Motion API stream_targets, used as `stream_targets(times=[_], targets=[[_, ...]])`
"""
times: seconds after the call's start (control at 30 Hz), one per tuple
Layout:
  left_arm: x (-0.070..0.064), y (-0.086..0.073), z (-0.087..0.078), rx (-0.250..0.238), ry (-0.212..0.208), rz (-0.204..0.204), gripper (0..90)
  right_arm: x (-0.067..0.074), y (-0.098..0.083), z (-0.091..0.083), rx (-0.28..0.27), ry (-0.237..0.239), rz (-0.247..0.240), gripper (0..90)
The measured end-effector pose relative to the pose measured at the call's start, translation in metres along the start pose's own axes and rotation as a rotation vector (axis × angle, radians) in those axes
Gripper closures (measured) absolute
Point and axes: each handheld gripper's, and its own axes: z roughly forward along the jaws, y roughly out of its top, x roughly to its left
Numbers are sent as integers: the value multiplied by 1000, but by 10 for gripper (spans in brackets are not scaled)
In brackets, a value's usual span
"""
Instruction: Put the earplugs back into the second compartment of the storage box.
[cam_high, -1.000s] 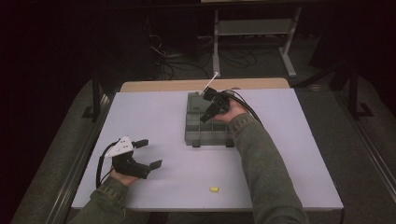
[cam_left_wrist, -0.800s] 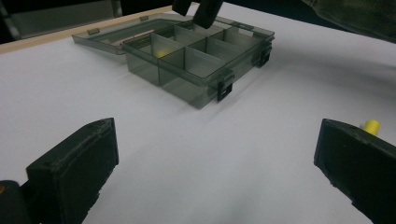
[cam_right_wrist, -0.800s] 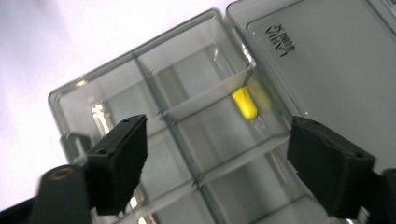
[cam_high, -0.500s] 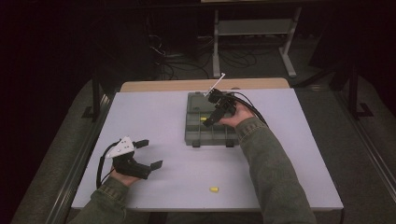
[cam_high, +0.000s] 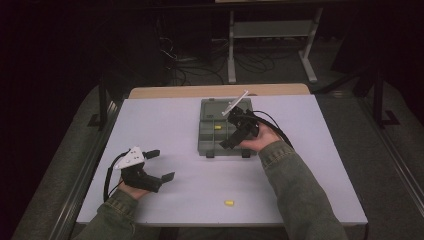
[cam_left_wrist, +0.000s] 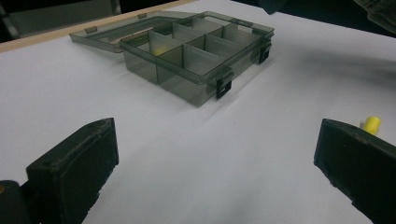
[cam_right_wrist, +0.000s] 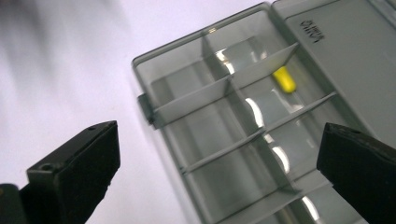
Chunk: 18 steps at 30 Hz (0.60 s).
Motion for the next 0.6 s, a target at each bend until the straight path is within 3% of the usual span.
stream_targets(times=[0.6], targets=[[0,0,1,9,3,6,0,37,-27,-7,-39,32,-42,0]])
